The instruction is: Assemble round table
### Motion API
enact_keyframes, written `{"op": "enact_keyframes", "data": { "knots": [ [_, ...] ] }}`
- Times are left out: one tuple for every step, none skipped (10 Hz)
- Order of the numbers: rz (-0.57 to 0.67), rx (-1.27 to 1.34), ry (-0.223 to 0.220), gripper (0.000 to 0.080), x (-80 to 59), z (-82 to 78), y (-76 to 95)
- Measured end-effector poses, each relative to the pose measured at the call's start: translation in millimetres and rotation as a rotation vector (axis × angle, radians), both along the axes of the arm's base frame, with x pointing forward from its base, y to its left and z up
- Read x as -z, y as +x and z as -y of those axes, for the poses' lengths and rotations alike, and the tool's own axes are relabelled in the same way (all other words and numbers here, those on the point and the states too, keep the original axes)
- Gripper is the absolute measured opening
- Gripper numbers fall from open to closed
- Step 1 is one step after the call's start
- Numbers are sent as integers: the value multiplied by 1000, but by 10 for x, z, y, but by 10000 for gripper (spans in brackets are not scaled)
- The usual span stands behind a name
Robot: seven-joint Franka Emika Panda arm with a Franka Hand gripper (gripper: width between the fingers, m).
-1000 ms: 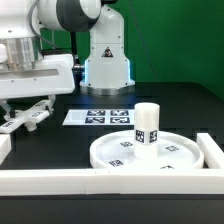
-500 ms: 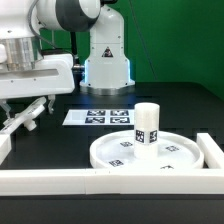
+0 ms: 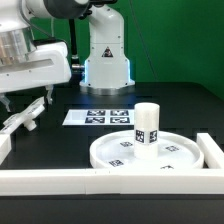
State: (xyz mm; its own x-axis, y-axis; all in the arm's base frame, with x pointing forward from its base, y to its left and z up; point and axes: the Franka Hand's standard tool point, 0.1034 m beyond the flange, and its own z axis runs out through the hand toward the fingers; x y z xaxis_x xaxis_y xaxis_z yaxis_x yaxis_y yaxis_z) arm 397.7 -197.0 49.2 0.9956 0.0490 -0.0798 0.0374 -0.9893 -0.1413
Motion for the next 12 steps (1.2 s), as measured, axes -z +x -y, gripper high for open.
{"op": "enact_keyframes", "data": {
  "knots": [
    [-1, -1, 1, 649, 3, -5, -1],
    [-1, -1, 1, 649, 4, -6, -1],
    [-3, -2, 3, 649, 3, -9, -3],
    [-26, -20, 49, 649, -14, -33, -32],
    [-26, -21, 87, 649, -39, -28, -21],
    [-6, -28, 113, 649, -49, -51, -11],
    [2, -34, 121, 649, -57, -60, -9],
    [1, -34, 121, 649, -49, -62, -10],
    [0, -35, 121, 649, -46, -65, -11],
    [0, -35, 121, 649, -45, -65, -12],
    [3, -49, 123, 649, -44, -51, -11],
    [14, -89, 132, 649, -49, 16, 9]
  ]
}}
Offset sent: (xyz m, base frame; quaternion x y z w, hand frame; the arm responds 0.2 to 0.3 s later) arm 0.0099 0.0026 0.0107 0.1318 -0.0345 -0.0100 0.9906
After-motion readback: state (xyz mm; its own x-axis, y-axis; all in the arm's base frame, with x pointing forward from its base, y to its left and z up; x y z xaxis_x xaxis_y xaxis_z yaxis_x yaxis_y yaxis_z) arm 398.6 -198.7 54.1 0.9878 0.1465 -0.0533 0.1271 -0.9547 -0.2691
